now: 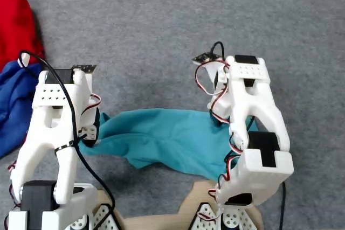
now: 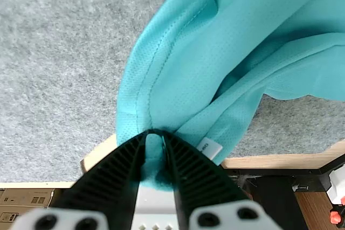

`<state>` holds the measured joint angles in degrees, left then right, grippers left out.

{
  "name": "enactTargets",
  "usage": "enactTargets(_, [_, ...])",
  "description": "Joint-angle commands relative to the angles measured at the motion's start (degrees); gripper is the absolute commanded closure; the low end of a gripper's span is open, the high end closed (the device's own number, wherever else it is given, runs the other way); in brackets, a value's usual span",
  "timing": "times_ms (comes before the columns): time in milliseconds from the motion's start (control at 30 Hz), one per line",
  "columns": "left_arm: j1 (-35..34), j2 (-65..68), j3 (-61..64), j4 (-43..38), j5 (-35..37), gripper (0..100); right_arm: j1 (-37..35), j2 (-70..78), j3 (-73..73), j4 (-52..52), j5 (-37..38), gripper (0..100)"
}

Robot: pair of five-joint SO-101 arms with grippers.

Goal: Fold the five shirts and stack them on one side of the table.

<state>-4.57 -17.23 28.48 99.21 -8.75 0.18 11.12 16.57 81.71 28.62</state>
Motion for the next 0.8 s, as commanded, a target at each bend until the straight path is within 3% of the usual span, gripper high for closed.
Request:
enactTargets(0, [0.3,-1.6,-0.1,0.3,-0.1,98,-0.2,-5.5,-5.1,3.4,0.2,99.3])
enactTargets(500, [0.3,-2.1,-1.4,0.3,-0.1,98,-0.1,-17.9,-28.9,14.9,-1.8,99.3])
enactTargets(767, [-4.7,-2.1,-21.6,0.5,-0.1,98,2.1,-22.8,-46.3,20.3,-0.2,99.3])
